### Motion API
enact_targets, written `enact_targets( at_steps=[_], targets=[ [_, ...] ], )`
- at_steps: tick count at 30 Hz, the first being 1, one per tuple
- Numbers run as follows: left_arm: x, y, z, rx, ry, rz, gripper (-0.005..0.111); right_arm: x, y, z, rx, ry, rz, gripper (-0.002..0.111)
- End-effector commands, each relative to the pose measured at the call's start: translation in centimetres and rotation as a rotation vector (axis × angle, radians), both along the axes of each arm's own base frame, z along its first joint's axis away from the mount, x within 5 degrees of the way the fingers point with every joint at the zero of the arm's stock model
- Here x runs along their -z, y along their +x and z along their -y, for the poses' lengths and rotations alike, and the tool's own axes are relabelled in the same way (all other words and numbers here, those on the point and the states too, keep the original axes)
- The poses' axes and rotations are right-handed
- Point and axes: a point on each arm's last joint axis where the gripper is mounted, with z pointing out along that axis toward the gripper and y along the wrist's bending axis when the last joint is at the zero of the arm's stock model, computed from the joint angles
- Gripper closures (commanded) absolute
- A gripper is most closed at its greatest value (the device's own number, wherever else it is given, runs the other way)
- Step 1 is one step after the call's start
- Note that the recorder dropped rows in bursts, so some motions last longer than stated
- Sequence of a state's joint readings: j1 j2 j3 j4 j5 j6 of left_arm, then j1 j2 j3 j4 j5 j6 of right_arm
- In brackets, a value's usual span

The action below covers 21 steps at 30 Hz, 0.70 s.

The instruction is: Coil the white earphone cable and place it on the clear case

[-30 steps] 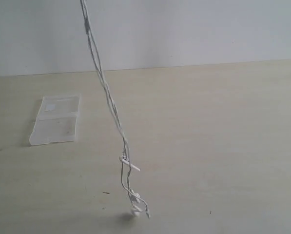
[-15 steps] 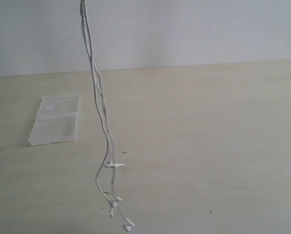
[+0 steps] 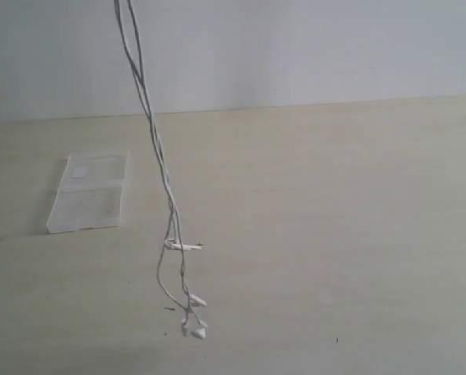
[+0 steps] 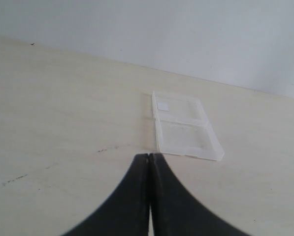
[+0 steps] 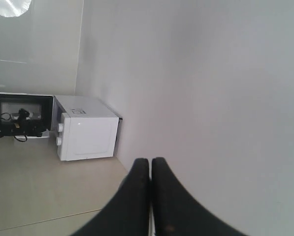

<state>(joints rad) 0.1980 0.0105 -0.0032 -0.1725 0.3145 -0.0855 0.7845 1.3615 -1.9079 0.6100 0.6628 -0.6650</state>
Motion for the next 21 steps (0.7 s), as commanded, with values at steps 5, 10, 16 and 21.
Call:
enact_targets(
  at_steps=[5, 10, 16, 21],
  targets=[
    [-0.2, 0.1, 0.1, -0.003, -0.044, 0.034, 0.107, -0.4, -0.1, 0.2, 0.003, 0.031, 0.003, 0.108],
    [-1.2, 0.3, 0.2, -0.023, -0.266, 0.182, 0.107, -0.5, -0.1, 0.2, 0.006, 0.037, 0.005, 0.108],
    [-1.8, 0.3, 0.3, -0.044, -0.61, 0.282, 0.107, -0.5, -0.1, 0.2, 0.008, 0.04, 0.006, 0.108],
    [-2.4, 0.3, -0.1, -0.094, -0.866, 0.39, 0.107, -0.5, -0.1, 0.2, 0.008, 0.04, 0.006, 0.108]
  ],
)
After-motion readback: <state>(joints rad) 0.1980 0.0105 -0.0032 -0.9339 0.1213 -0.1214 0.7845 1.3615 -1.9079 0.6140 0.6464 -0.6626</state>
